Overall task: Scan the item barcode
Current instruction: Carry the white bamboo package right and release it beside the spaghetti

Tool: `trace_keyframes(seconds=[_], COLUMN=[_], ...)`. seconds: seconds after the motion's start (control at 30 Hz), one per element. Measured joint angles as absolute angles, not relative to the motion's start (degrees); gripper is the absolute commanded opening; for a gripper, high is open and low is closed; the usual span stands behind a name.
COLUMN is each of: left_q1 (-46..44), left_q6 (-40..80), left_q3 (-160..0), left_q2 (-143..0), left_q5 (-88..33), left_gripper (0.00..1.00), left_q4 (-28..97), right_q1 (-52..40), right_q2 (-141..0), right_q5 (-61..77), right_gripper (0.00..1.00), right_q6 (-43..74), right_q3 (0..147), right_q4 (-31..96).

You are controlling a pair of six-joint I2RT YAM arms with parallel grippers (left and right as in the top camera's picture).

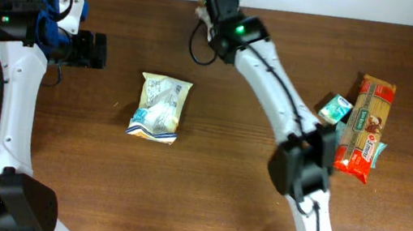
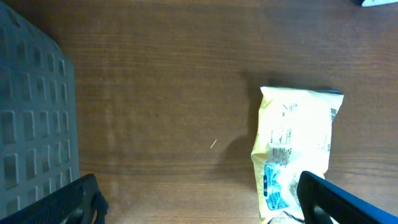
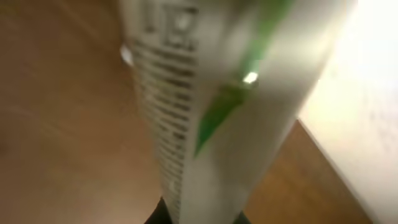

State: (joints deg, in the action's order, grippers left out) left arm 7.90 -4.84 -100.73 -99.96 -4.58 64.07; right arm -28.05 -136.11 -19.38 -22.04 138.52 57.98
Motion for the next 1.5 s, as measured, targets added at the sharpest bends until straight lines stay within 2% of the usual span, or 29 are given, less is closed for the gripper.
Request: trace_keyframes(seconds=[0.07,0.17,0.3,0.57,0.8,0.87,0.9,0.93,1.0,1.07,1.17,1.3,1.4,1.5], left_q1=[7.9,7.9,7.9,7.9,7.9,7.9,7.9,7.9,7.9,7.9,7.9,7.9,7.9,7.9], left_q6=[-4.86,-4.86,-4.86,-4.86,-4.86,-4.86,-4.86,-4.84,-4.86,-4.86,-4.86,-4.86,-4.86,-4.84], left_q3=[-100.73,-100.73,-100.73,-100.73,-100.75,-100.73,-100.73,-100.73,-100.73,-100.73,-100.75,-100.73,-100.73,-100.73], left_q2=[-99.96,-99.96,-99.96,-99.96,-99.96,-99.96,-99.96,-99.96,-99.96,-99.96,-99.96,-99.96,-99.96,-99.96], left_q5=[-4.54,-4.56,-4.54,-4.54,-4.56,-4.56,-4.54,-4.56,-4.54,-4.56,-4.54,-4.54,-4.54,-4.56], left_gripper=[0.99,0.99,0.99,0.99,0.99,0.99,0.99,0.99,0.99,0.99,0.99,0.99,0.99,0.99], left_q4=[64.01,63.9,64.03,63.99,63.99,63.96,64.01,64.01,64.01,63.99,64.01,63.99,64.05,64.01], right_q1=[-27.77,-25.45,-13.82,4.4,11.18,11.4,11.57,11.68,11.77,11.86,11.88,11.92,11.66,8.62], right_q2=[-122.13,-113.06,-112.68,-115.59,-115.7,-115.7,-115.7,-115.7,-115.68,-115.68,-115.68,-115.68,-115.66,-115.33], right_q5=[-11.07,-5.41,-2.87,1.89,4.21,4.4,4.64,4.75,5.26,5.26,5.26,7.09,10.72,14.22], right_gripper=[0.04,0.04,0.04,0.04,0.08,0.21,0.33,0.4,0.44,0.44,0.36,0.34,0.35,0.44], right_q6=[-9.76,-3.11,2.7,9.13,10.63,10.76,10.83,10.98,11.16,11.22,11.33,11.42,11.16,10.11], right_q3=[138.85,139.68,138.91,110.76,95.11,93.08,92.86,92.86,92.86,92.86,92.86,93.95,104.29,114.04], right_q4=[69.8,83.11,96.97,84.64,72.66,71.83,71.83,71.83,71.68,71.68,71.66,74.87,83.2,86.35])
